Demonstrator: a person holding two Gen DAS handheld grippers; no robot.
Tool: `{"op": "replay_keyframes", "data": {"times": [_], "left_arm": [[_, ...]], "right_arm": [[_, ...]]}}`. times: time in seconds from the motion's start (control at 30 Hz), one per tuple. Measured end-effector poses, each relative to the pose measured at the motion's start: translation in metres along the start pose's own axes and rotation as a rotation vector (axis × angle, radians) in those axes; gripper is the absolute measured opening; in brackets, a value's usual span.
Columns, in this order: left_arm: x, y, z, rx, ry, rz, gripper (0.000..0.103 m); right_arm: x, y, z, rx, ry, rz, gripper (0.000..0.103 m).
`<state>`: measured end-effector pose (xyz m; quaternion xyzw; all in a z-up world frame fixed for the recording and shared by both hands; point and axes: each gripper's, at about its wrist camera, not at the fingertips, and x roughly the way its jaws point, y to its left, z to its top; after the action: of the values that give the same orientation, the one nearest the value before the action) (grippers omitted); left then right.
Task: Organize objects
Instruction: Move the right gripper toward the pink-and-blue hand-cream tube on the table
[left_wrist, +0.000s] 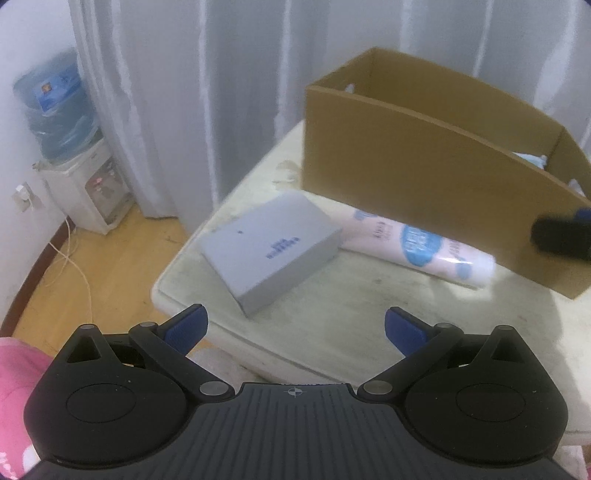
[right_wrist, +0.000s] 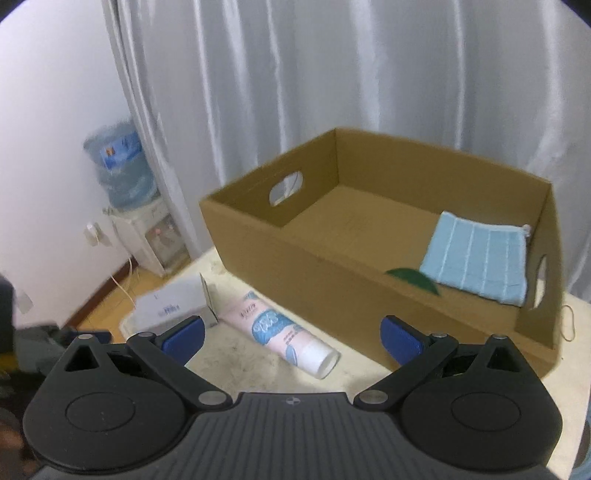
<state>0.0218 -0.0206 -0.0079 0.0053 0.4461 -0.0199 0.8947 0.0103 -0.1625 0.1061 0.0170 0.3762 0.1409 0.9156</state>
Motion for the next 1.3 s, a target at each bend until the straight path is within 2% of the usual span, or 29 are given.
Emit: {"op": "replay_keyframes", "data": {"times": [0.2,0.27,0.4,0.57,0.63,0.77,0.97,1.13,1.3], "left_arm": [[0.011,0.019,0.005,-0.035,0.006,-0.004,0.103],[0.014,0.022,0.006,-0.041,0.011,-0.008,0.103],[0.017,0.026,0.006,-0.045,0.012,-0.027,0.103],[0.02,0.028,0.007,-0.041,0.011,-0.043,0.103],[0.021,0.03,0.007,-0.042,0.013,-0.044,0.103],[0.021,0.031,0.007,-0.045,0.014,-0.043,0.103],[0.019,0.031,0.006,-0.047,0.022,-0.047,0.103],[0.013,0.027,0.005,-0.043,0.021,-0.045,0.103],[0.005,0.022,0.002,-0.04,0.01,-0.038,0.103]], "right_arm": [[0.039,0.014,-0.006,-0.106,0.041,-0.019,0.102],[0.051,0.019,-0.009,-0.143,0.057,-0.032,0.099],[0.073,0.021,-0.01,-0.171,0.097,-0.057,0.088],[0.093,0.015,-0.011,-0.14,0.145,-0.053,0.076],[0.098,0.015,-0.013,-0.136,0.159,-0.065,0.068],[0.1,0.015,-0.014,-0.132,0.181,-0.059,0.065],[0.094,0.018,-0.016,-0.138,0.208,-0.028,0.055],[0.085,0.02,-0.02,-0.133,0.205,0.008,0.046],[0.074,0.018,-0.025,-0.109,0.192,0.028,0.042]]}}
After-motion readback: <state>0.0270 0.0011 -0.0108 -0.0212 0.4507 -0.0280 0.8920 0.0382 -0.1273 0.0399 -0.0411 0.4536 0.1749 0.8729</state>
